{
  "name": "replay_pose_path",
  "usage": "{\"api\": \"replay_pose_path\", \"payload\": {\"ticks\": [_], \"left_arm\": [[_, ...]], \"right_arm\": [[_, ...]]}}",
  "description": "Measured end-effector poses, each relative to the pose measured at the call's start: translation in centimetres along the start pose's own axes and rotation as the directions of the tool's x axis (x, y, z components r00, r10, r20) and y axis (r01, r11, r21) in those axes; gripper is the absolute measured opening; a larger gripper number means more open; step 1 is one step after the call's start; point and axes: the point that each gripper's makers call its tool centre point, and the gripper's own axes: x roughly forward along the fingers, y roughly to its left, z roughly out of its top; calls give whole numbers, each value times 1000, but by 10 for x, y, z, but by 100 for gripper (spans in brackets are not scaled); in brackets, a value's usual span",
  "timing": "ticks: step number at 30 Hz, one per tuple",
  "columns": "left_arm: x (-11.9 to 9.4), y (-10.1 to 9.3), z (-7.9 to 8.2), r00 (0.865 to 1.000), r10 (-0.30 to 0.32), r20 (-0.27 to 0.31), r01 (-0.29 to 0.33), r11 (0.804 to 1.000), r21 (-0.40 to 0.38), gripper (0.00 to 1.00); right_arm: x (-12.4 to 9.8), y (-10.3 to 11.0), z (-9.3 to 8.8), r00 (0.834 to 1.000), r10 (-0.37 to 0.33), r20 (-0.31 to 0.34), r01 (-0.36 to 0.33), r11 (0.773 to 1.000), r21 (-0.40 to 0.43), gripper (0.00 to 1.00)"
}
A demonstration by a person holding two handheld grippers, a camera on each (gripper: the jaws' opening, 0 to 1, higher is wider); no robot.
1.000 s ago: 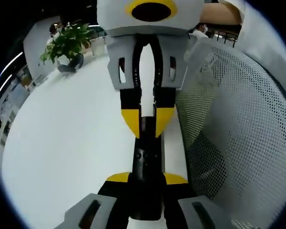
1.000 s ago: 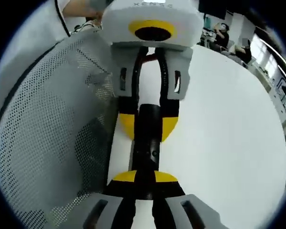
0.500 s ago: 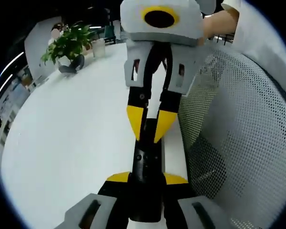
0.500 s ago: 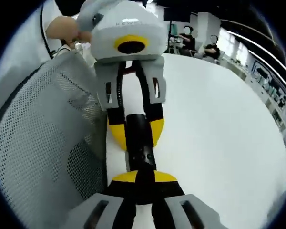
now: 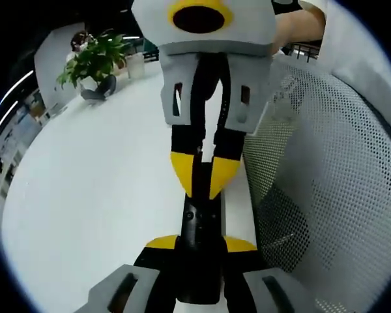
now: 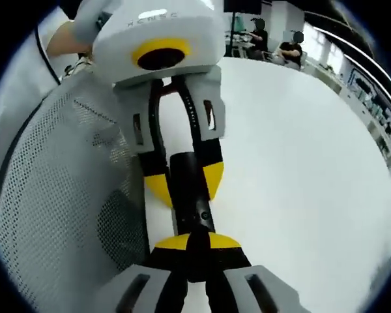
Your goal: Press the specified remote control buttons in sequence, fully releasing each button before pressing the next.
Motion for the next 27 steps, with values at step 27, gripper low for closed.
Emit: {"api": "replay_pose_path", "payload": {"ticks": [27], "left_arm": [[0,-1,1,1000,0,8,0,1000,-1,23]], "right_arm": [[3,7,3,999,-25,-25,17,964,-265,2]]}}
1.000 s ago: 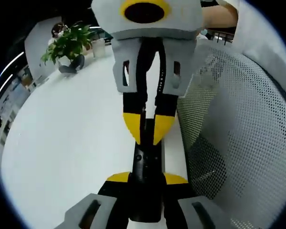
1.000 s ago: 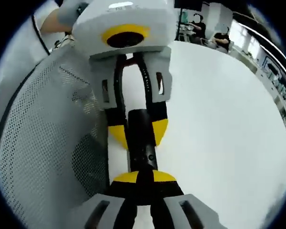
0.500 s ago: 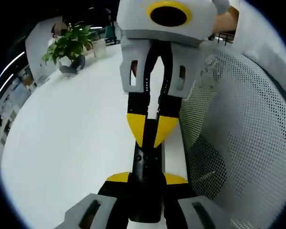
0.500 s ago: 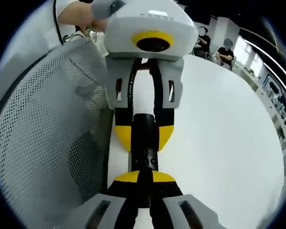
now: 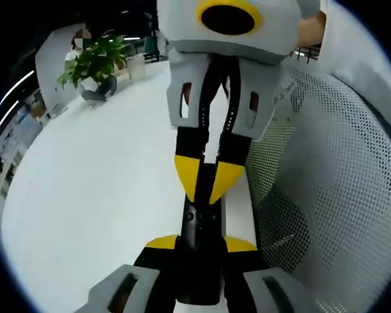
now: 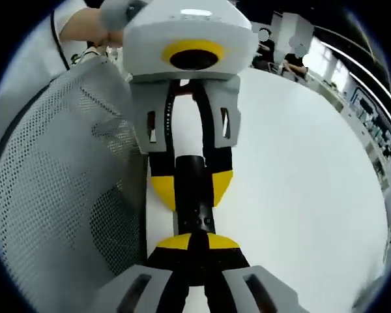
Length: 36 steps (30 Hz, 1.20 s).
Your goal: Press the specified remote control buttons in sequence, fully releasing each button before pressing the next.
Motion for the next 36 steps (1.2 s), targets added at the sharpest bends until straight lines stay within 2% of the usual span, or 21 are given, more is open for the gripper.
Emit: {"api": "replay_pose_path", "payload": {"ticks": [5,8,9,10,14,17,29,32,33,36], "left_arm": [[0,0,0,1000,0,2,0,1000,2,22],[0,0,0,1000,0,1,0,1000,2,22],[0,0,0,1000,1,2,-1,1000,1,22],[0,0,0,1000,1,3,-1,1000,0,22],[0,0,0,1000,4,6,-4,1000,0,23],[0,0,0,1000,3,3,-3,1000,-1,23],[0,0,0,1000,2,2,-2,1000,-3,23],[0,0,0,1000,0,-4,0,1000,0,23],[0,0,0,1000,-1,-5,1,1000,0,23],[0,0,0,1000,-3,-11,3,1000,5,23]], "right_arm": [[2,-1,1,999,37,-30,-37,999,-22,1],[2,-2,0,998,58,-37,-52,988,149,1],[2,-4,-1,998,48,-32,-40,971,234,0],[2,-5,0,999,47,-24,-40,965,259,0],[2,-4,1,999,16,-32,-9,976,219,0],[1,-3,2,1000,-6,10,5,993,116,0],[-1,-1,-1,998,56,-7,-55,992,114,0],[1,-2,0,996,78,-40,-74,992,101,0],[1,-3,0,994,94,-57,-85,987,137,0],[2,-4,0,992,106,-69,-95,985,145,0]]}}
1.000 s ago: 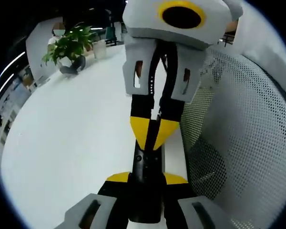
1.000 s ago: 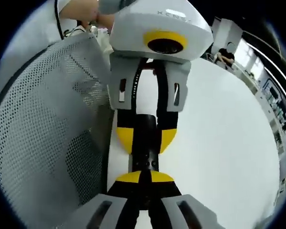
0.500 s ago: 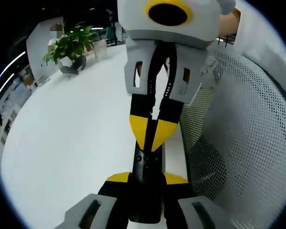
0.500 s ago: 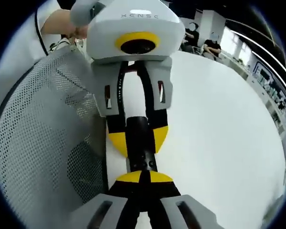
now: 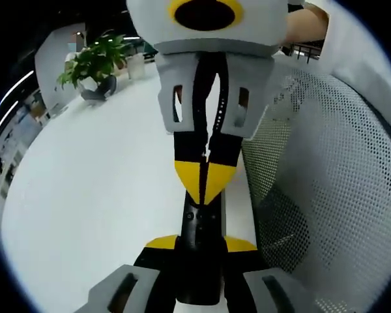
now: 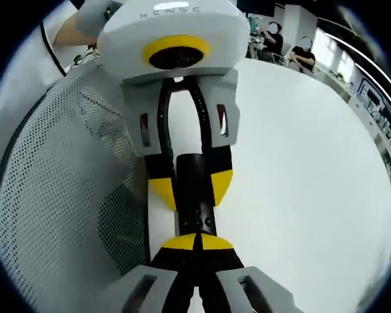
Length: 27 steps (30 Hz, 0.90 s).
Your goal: Press the specified remote control buttons in sequence, fully releasing each button before pressing the next.
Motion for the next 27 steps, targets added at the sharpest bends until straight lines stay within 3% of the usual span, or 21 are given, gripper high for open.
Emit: {"api": "replay_pose_path", "payload": {"ticks": [4,8,12,21,24,27], "left_arm": [[0,0,0,1000,7,-9,-7,1000,-7,22],[1,1,0,1000,6,-17,-6,1000,-7,23],[1,1,1,1000,-2,-19,2,1000,0,22],[0,1,1,1000,-3,-13,3,1000,-1,23],[0,1,1,1000,-5,-18,5,1000,1,22],[0,2,1,999,-9,-33,9,1000,7,22]], "right_arm": [[-1,1,-1,1000,-8,-1,8,1000,-11,0],[-3,1,-1,998,32,58,-38,995,93,0],[-4,0,-3,998,49,50,-53,994,95,0],[-6,1,-9,1000,3,-4,-3,998,62,0],[-4,0,-9,998,-44,-45,43,999,-25,0],[-3,1,-9,995,-93,-43,91,995,-49,0]]}}
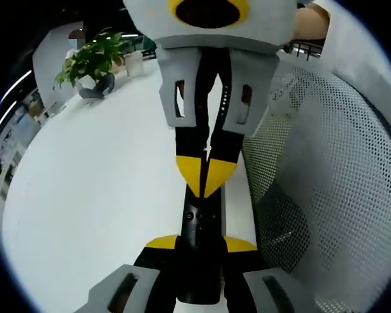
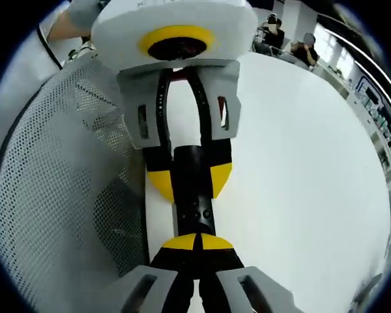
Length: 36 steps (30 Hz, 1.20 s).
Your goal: Press the specified remote control buttons in sequence, fully releasing each button before pressing the next.
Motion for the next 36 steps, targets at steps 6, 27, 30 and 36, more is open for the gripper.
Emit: {"api": "replay_pose_path", "payload": {"ticks": [6,27,30,36], "left_arm": [[0,0,0,1000,-2,-2,2,1000,1,22],[0,0,-1,1000,-4,-5,4,1000,2,22],[0,0,-1,1000,-6,-8,6,1000,4,22],[0,0,-1,1000,-4,-3,4,1000,1,22]], "right_arm": [[-3,-2,-1,997,23,75,-26,999,40,0],[-5,-2,-9,997,6,80,-11,998,60,0],[-5,-3,-10,997,-12,82,6,997,76,0],[-8,-4,-8,982,-15,187,-27,975,221,0]]}}
